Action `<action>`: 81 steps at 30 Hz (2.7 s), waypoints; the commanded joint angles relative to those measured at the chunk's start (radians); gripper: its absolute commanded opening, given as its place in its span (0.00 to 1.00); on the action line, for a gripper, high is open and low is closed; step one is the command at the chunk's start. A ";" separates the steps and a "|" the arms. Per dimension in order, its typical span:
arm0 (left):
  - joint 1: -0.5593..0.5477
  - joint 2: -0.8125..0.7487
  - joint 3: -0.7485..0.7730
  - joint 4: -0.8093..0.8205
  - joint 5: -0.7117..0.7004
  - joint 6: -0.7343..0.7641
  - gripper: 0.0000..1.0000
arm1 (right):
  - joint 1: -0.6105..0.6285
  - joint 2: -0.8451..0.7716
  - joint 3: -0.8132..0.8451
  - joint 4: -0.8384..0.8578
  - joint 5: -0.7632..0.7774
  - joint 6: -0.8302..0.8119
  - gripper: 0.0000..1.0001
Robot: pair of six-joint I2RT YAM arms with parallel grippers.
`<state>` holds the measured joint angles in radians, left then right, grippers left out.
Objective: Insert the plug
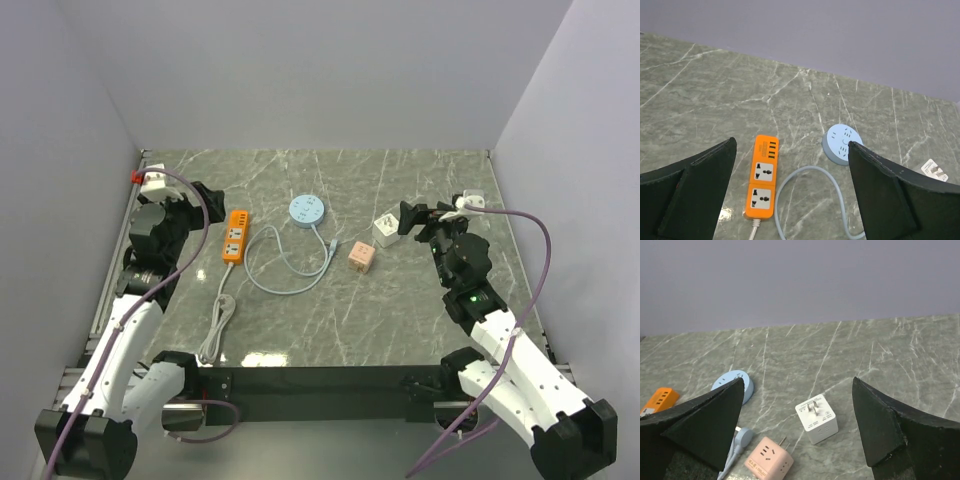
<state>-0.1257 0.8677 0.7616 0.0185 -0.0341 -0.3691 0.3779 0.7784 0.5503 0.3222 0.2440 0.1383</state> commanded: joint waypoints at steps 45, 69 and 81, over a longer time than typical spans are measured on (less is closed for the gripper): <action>0.003 0.085 -0.012 0.221 0.172 -0.008 0.99 | -0.100 0.843 0.484 -0.385 -0.203 -0.052 0.91; 0.003 0.140 0.008 0.212 0.206 -0.002 0.99 | -0.048 0.947 0.591 -0.509 -0.149 -0.095 0.90; 0.003 0.134 0.010 0.207 0.198 -0.001 0.99 | -0.057 1.003 0.639 -0.595 -0.144 -0.072 0.79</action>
<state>-0.1253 1.0206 0.7406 0.2005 0.1600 -0.3820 0.3248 1.7748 1.1458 -0.2474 0.1074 0.0593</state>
